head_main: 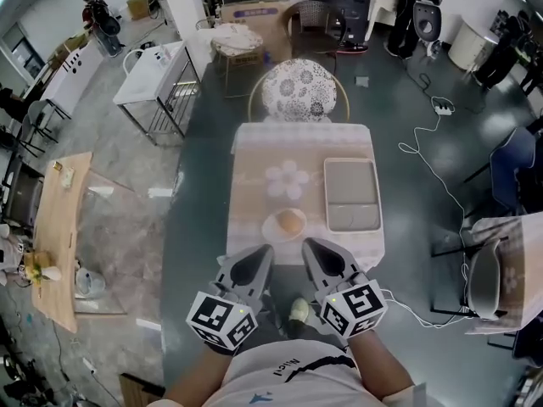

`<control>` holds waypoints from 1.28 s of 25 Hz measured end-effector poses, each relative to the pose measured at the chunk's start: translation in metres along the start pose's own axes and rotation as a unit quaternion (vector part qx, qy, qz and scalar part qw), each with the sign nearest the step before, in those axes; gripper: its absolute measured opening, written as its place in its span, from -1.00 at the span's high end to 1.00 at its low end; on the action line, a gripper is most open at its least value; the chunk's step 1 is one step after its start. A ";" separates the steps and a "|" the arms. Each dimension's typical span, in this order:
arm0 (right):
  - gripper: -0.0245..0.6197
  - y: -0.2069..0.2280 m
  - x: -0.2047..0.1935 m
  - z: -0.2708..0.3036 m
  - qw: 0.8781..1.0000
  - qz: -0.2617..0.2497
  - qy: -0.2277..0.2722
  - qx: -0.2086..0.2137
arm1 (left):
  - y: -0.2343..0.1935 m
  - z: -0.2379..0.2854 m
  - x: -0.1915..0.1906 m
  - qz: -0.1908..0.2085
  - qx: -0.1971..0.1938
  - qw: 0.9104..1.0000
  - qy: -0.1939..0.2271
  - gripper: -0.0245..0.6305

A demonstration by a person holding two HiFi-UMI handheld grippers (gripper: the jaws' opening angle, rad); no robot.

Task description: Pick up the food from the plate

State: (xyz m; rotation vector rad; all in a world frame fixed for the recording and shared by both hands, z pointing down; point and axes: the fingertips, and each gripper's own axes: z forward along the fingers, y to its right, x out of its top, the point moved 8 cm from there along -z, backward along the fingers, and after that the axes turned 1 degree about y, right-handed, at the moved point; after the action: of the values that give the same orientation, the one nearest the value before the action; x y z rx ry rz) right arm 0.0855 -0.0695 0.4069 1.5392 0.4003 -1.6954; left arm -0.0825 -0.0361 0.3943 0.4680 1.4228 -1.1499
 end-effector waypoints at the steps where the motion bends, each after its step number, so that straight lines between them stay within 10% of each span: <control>1: 0.88 0.003 -0.002 0.005 1.000 0.001 -0.004 -0.004 | -0.005 0.005 0.000 0.002 -0.004 1.000 0.002 0.91; 10: 0.87 0.021 -0.047 0.067 0.999 -0.023 -0.038 -0.027 | -0.070 0.044 -0.023 0.014 -0.027 1.000 -0.004 0.91; 14: 0.52 0.035 -0.075 0.095 0.995 -0.038 -0.084 -0.024 | -0.098 0.063 -0.038 0.025 -0.043 0.999 -0.012 0.91; 32: 0.12 0.108 -0.221 0.168 0.960 -0.109 -0.255 -0.029 | -0.160 0.124 -0.123 0.024 -0.070 0.995 -0.063 0.91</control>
State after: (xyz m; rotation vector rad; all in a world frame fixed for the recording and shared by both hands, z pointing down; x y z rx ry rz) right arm 0.0360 -0.1796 0.6792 0.9880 0.3503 -2.1493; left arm -0.1221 -0.1680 0.5874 0.3234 1.3641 -1.0148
